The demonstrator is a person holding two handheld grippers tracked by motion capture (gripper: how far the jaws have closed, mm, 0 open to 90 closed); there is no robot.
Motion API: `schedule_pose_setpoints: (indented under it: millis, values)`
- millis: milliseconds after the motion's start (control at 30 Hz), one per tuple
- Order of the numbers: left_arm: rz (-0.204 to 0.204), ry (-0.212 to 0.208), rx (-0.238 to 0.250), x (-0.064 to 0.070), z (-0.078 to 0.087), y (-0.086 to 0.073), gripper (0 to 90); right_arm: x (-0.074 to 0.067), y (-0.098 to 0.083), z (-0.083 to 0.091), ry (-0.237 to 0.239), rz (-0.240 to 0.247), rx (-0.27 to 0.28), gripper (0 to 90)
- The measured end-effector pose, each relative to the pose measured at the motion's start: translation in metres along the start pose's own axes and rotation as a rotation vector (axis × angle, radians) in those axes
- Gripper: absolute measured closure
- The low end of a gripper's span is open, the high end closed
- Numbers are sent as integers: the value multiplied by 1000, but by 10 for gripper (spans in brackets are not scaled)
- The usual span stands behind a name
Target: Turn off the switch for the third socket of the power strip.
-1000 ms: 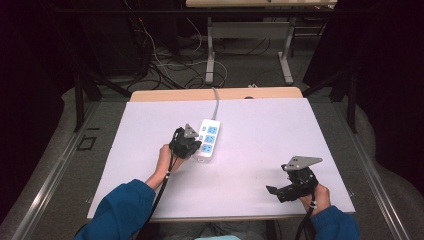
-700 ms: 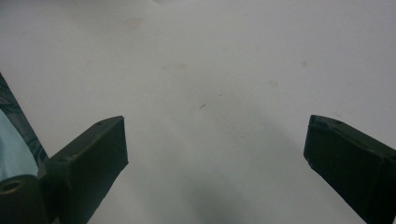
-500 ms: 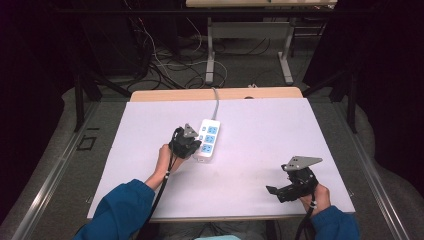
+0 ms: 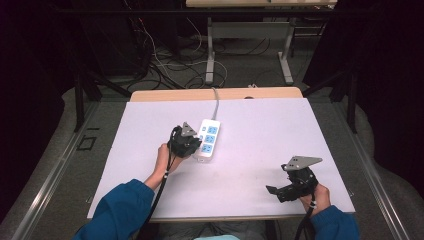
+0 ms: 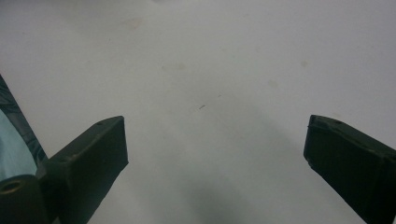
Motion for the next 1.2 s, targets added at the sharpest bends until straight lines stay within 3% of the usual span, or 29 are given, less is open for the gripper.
schedule_pose_setpoints:
  millis: [333, 567, 700, 933, 967, 1200]
  values:
    - [1, -3, -7, -1, 12, -1, 384, -1, 0, 0, 2, 0, 0, 57]
    - [5, 35, 8, -10, 27, -4, 178, 0, 0, 1, -2, -1, 1, 57]
    - [10, 47, 11, -12, 36, -7, 127, 0, 0, 1, 1, -2, 0, 56]
    - [6, 43, -28, -12, 46, -15, 45, 0, 0, 1, -1, -1, 2, 56]
    - [0, 57, -15, -13, 45, -15, 38, 0, 0, 1, 0, -2, 3, 56]
    - [1, 48, -38, -10, 53, -22, 6, 0, 1, 0, -9, -3, 11, 56]
Point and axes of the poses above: each handheld gripper's, and its own axes: z roughly backward along the jaws, y roughly out of its top, x roughly to its right, the point moved 9 cm from there along -z, roughly forward along the jaws, and after that the axes turned 3 degrees about -y, right-handed, at the moved point
